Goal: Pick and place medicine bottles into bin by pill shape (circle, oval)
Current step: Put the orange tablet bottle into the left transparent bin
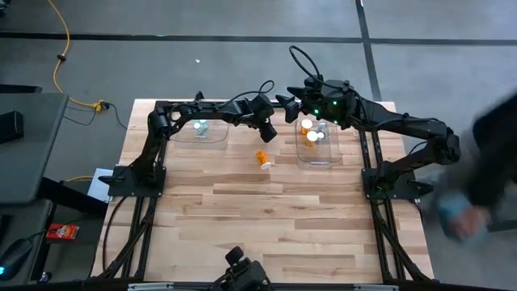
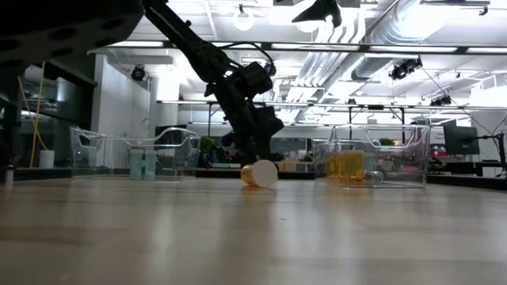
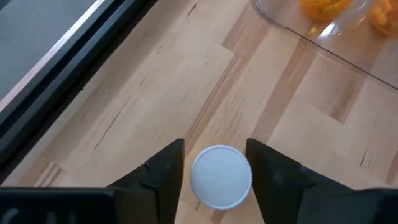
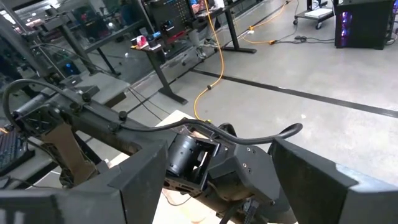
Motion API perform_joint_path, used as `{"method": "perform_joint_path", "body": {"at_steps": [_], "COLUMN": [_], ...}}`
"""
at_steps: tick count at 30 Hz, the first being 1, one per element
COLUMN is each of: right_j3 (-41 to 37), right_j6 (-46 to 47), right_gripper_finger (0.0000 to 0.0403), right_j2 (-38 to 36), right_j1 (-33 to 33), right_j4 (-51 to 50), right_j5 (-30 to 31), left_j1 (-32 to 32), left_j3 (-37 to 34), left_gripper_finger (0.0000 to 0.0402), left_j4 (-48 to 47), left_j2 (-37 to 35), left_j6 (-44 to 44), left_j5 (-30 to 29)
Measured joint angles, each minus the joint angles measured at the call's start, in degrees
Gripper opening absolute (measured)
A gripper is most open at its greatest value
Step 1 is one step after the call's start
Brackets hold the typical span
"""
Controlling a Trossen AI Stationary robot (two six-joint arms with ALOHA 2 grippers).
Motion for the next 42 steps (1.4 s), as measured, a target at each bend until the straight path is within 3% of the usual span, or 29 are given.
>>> {"method": "perform_joint_path", "body": {"at_steps": [10, 22, 25, 35, 42], "right_j3": [0.0, 0.0, 0.0, 0.0, -2.7], "right_j6": [0.0, -1.0, -2.6, -9.7, -9.5], "right_gripper_finger": [0.0279, 0.0279, 0.0279, 0.0279, 0.0279], "right_j2": [0.0, 0.0, 0.0, 0.0, 0.0], "right_j1": [0.0, 0.0, 0.0, 0.0, 0.0], "right_j4": [0.0, 0.0, 0.0, -3.3, -6.5], "right_j5": [0.0, 0.0, 0.0, -2.7, -10.5], "left_j1": [0.2, 0.6, 1.1, 2.9, 1.6], "left_j3": [0.0, 0.0, 0.0, -1.4, -17.8], "left_gripper_finger": [0.0108, 0.0102, 0.0102, 0.0102, 0.0102], "left_j4": [0.5, -0.4, -0.7, -3.4, 8.5], "left_j2": [-0.3, -3.5, -7.9, -29.8, -46.5], "left_j6": [0.0, 1.5, 2.7, -1.3, -7.3], "left_j5": [-2.4, -1.9, -0.3, 12.8, 17.1]}}
